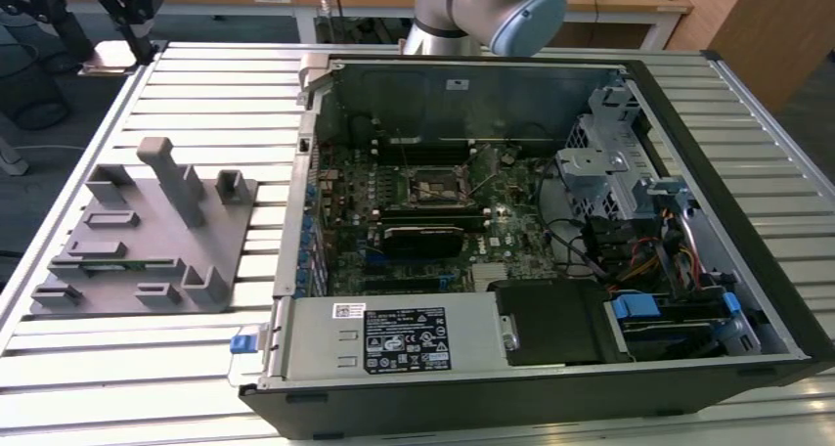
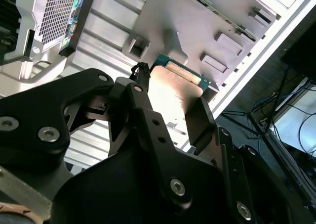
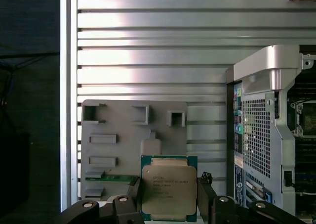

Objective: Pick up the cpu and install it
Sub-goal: 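Pick up the cpu and move it towards the insertion slot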

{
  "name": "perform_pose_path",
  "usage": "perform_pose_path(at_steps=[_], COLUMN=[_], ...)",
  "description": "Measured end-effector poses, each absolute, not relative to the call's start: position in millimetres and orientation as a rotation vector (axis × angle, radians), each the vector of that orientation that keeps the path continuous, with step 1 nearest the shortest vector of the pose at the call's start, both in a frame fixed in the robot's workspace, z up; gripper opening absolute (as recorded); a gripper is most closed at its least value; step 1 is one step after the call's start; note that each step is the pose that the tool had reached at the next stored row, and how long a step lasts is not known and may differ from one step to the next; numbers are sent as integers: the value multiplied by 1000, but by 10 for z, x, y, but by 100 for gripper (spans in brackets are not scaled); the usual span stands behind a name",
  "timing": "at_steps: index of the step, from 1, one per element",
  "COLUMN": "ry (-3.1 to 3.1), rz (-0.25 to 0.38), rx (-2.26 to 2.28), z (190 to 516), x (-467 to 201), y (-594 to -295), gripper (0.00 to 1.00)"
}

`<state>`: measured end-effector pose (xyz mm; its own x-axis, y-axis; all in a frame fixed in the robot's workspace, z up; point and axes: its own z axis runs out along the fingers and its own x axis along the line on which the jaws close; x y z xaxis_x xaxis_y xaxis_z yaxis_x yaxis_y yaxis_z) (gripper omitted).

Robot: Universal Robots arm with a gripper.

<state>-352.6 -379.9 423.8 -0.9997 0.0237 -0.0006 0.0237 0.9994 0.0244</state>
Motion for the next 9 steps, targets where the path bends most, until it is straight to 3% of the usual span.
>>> perform_pose_path(at_steps=[9], ry=[3140], rz=[38], rx=[37], z=[4239], x=[-3391], y=[-3799], gripper=[54])
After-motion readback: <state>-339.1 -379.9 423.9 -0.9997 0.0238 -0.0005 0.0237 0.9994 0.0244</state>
